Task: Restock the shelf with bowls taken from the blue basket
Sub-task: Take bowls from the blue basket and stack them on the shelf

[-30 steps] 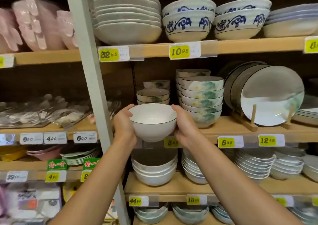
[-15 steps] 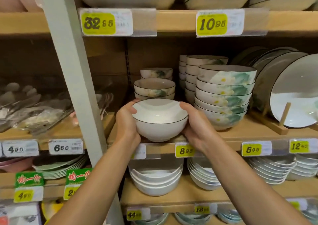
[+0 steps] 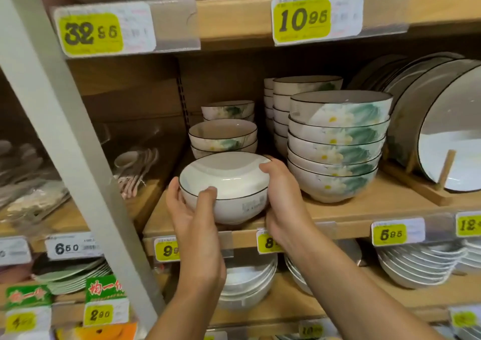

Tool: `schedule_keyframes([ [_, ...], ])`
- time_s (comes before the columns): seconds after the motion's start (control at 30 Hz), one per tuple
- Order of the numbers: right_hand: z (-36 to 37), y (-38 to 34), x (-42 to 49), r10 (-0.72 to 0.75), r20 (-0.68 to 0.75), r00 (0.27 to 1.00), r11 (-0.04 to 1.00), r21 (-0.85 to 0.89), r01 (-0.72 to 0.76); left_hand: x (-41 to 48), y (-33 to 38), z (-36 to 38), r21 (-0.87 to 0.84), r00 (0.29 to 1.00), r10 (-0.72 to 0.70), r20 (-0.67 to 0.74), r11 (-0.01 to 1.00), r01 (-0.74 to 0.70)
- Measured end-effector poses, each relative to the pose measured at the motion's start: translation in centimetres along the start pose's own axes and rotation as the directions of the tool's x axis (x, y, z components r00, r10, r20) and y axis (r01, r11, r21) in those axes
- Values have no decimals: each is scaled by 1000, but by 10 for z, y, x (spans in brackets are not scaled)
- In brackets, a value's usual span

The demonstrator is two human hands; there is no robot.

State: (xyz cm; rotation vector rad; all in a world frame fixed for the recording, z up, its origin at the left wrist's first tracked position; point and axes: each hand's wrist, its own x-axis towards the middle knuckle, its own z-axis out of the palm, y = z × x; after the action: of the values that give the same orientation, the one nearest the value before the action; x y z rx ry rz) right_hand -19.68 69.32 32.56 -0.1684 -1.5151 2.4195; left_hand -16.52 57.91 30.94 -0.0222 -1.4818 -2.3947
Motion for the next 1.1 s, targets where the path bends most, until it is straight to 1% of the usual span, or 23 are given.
schedule_keyframes([
  [0.1,-5,-2,1,-11,18,1000,998,-58,13,7,5,3,-3,1000,-28,-13,1000,28],
  [0.2,-5,-16,11,103,42,994,993,-57,-100,22,14,2,1,996,-93,-13,996,93],
  [0.27,-3,-20,12,141,80,987,988,-75,-136,32,16,1,-28,993,-120,-6,992,120],
  [0.37,-3,-12,7,76,74,994,993,-93,-69,45,22,-1,-27,984,-169,55,985,171],
  [0.47,-7,-6,-2,15,75,997,999,-34,-13,54,23,-3,-4,967,-228,114,973,230],
  [0.57,-8,-11,-2,40,113,993,999,-27,-37,59,27,-3,-10,927,-321,195,944,329],
  [0.6,-8,-13,-2,48,125,991,998,-38,-44,60,29,-3,-6,919,-339,201,938,347],
  [0.63,-7,-13,-2,54,126,991,998,-42,-49,59,30,-4,-2,919,-342,194,937,349],
  [0.67,-7,-13,-1,61,114,992,998,-38,-57,56,29,-5,-10,933,-315,172,947,321],
  [0.7,-7,-12,-1,66,100,993,998,-26,-64,51,26,-7,-35,955,-263,138,962,270],
  [0.77,-7,-10,-2,58,89,994,998,10,-59,33,16,-7,-88,990,-142,20,986,143],
  [0.83,-8,-8,-7,37,88,995,999,24,-39,11,5,-2,-55,996,-42,-83,998,37],
  [0.87,-8,-6,-11,27,91,995,999,15,-29,4,2,0,-47,996,-14,-88,999,10],
  [0.93,-10,0,-20,14,94,995,1000,-22,-12,2,3,2,-58,998,-33,-55,998,30],
  [1.03,-15,-1,-24,-20,68,998,998,-58,24,24,18,-4,-83,986,-163,29,983,165],
  [1.1,-15,-8,-16,14,83,996,1000,-9,-13,39,28,-9,-11,970,-225,91,974,227],
])
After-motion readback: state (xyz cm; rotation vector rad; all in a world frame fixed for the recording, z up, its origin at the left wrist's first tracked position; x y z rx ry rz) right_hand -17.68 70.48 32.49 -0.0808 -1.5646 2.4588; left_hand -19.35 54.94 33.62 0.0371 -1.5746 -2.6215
